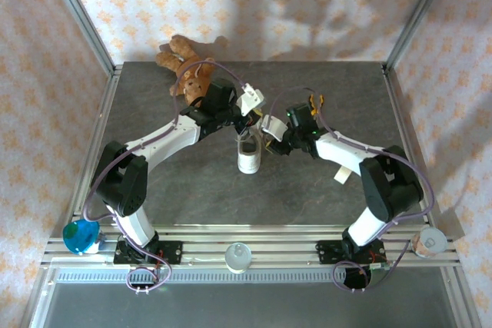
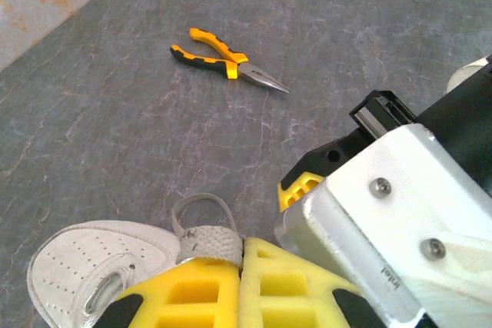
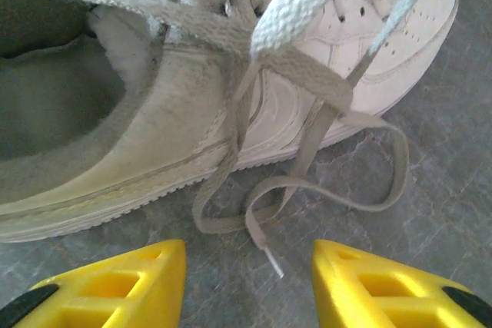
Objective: Tie the shoes
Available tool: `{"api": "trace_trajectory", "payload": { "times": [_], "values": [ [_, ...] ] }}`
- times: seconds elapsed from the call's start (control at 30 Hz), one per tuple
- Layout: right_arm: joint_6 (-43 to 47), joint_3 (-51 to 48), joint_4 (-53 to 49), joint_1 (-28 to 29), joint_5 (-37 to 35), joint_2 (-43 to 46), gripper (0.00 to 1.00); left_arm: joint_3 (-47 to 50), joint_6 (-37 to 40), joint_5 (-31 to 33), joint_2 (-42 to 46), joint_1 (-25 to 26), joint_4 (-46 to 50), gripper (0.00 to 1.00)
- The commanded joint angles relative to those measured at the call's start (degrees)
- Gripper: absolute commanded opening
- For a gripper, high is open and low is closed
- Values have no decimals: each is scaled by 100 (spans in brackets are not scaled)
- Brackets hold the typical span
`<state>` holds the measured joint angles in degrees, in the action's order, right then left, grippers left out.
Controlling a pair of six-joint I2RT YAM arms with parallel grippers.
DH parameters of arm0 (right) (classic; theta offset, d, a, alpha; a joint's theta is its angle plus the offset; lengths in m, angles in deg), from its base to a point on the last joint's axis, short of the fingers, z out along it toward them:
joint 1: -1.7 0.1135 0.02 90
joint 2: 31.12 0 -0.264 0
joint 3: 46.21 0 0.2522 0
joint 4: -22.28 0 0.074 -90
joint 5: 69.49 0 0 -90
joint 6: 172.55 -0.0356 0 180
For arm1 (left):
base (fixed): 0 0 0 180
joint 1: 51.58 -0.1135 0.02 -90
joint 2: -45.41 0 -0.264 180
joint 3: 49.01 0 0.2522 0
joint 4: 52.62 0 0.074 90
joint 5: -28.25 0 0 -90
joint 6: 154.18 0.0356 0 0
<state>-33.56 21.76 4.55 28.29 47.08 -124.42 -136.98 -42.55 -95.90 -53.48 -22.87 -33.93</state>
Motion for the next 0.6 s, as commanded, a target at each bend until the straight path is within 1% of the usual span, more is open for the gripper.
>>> {"api": "trace_trajectory", "payload": {
  "times": [0.0, 0.23, 0.4, 0.47, 0.57],
  "values": [
    [287, -150, 921, 39, -164, 30, 46, 3, -102, -142, 142, -55, -35, 0],
    [232, -466, 1518, 39, 92, 57, 46, -75, -47, -153, 116, -88, 131, 0],
    [-91, -618, 2494, 57, -130, -173, 41, -71, -142, -171, 98, -120, 117, 0],
    [-159, -631, 2757, 61, -139, -240, 41, -42, -214, -177, 120, -145, 55, 0],
    [-130, -543, 2867, 74, -84, -392, 41, -14, -303, -210, 142, -162, -26, 0]
  ]
}}
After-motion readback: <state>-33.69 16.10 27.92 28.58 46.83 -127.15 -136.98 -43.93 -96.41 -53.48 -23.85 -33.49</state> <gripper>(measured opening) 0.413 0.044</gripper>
